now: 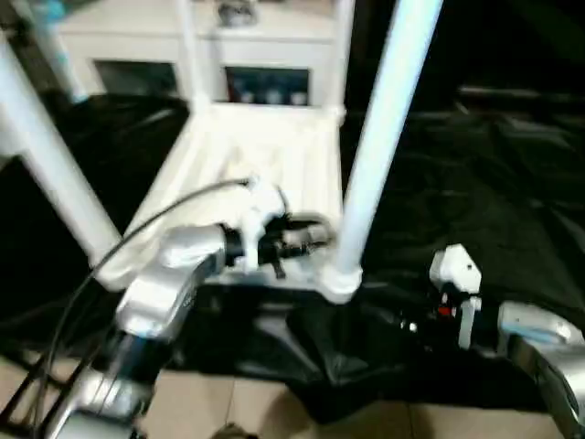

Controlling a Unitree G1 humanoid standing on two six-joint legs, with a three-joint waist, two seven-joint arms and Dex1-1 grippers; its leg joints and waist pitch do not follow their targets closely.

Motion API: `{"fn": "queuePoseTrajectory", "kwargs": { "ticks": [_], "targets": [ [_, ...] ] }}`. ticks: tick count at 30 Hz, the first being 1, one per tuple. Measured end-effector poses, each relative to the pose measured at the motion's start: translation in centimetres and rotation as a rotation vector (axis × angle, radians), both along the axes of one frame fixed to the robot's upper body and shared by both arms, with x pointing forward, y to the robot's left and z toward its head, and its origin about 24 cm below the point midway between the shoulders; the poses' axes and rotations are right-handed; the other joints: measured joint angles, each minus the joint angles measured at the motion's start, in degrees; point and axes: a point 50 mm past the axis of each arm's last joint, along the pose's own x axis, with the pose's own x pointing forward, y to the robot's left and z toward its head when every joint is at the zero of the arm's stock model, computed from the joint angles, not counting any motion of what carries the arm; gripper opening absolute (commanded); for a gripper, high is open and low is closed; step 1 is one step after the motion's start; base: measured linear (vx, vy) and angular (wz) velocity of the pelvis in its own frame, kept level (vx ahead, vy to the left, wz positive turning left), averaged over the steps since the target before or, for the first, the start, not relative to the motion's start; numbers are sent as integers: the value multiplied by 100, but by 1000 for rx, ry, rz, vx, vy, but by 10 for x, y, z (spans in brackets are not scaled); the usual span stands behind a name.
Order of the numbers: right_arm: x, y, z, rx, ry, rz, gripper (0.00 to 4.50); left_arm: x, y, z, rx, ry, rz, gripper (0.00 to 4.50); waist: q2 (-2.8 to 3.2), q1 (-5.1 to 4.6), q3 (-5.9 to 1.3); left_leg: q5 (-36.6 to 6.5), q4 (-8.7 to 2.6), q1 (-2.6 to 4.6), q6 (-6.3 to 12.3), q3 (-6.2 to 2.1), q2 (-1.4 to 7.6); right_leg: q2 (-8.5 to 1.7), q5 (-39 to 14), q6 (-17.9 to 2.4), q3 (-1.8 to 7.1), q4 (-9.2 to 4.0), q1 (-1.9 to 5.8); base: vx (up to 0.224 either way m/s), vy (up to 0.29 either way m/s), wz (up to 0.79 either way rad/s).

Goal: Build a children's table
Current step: Rotate leg to tighten

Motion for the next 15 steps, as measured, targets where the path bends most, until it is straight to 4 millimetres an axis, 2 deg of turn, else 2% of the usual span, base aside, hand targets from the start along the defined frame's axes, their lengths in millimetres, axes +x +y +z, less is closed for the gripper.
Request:
{"fn": "queuePoseTrajectory", "kwargs": {
  "ticks": [2, 3, 4, 10, 15],
  "targets": [
    [1, 0, 0, -4, 0, 0, 379, -3, 4, -8, 29, 21, 7, 178, -59, 7, 11, 0, -3, -10, -1, -1, 4, 0, 1, 31, -4, -1, -11, 0, 0, 0],
    [3, 0, 1, -9, -3, 2, 379, -3, 5, -11, 69, 28, 2, 203, -85, 15, 15, 1, -4, -18, -2, -1, 7, 2, 2, 32, -5, -1, -18, 0, 0, 0],
    [5, 0, 2, -13, -9, 4, 379, -3, 5, -13, 100, 31, -5, 203, -92, 17, 15, 1, -4, -19, -3, -1, 7, 2, 2, 32, -5, -3, -19, 0, 0, 0],
    [13, 0, 3, -51, -29, 3, 379, 15, 6, -21, 347, 26, -62, 254, -88, 49, 14, 1, -4, -24, -3, 9, 2, -8, 8, 40, -3, -16, -13, 0, 0, 0],
    [15, -3, 2, -74, -29, 4, 379, 28, 8, -25, 451, 55, -83, 254, -74, 18, 9, 0, -9, -27, -3, 12, 2, -9, 23, 65, -1, -31, -14, 0, 0, 0]
  ]
}}
